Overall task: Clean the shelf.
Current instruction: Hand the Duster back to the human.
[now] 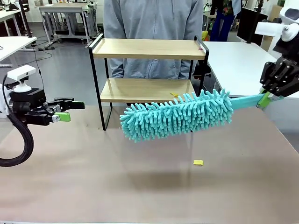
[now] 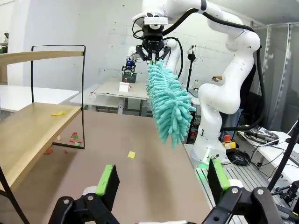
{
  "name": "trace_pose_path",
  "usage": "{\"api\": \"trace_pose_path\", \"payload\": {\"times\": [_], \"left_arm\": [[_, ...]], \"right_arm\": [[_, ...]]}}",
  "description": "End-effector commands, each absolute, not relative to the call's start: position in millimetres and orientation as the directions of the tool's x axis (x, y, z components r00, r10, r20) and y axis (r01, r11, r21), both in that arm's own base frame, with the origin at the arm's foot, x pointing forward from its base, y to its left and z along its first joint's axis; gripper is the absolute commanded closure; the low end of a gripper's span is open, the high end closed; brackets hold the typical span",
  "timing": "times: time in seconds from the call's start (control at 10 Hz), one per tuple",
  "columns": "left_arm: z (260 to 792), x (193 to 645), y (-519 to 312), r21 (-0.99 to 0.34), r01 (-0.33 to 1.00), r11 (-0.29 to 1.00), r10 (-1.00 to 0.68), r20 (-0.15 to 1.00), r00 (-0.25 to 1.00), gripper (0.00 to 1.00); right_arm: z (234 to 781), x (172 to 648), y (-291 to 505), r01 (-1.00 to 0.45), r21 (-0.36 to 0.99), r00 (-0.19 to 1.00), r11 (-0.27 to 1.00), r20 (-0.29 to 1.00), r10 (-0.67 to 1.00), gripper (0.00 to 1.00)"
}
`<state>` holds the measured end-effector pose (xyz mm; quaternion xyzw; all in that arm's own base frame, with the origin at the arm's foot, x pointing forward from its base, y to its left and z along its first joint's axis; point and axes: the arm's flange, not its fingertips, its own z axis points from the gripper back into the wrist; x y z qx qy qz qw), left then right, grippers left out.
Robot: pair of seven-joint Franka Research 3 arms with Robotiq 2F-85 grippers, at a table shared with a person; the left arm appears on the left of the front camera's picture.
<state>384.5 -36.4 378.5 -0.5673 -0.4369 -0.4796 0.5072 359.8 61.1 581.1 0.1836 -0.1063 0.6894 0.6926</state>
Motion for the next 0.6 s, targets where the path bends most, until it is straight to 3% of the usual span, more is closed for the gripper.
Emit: {"api": "trace_pose_path", "payload": {"times": [0.0,0.5], "left_arm": [[378.5,384.4,-36.6,-0.157,0.982,-0.104,0.009,0.987,0.158,0.00],[379.3,327.6,-95.9,0.003,0.996,-0.092,0.082,0.997,0.004,0.00]], "right_arm": [[578.5,356.0,59.4,-0.995,0.092,0.003,-0.041,0.436,0.900,0.87],[578.5,356.0,59.4,-0.995,0.092,0.003,-0.041,0.436,0.900,0.87]]}}
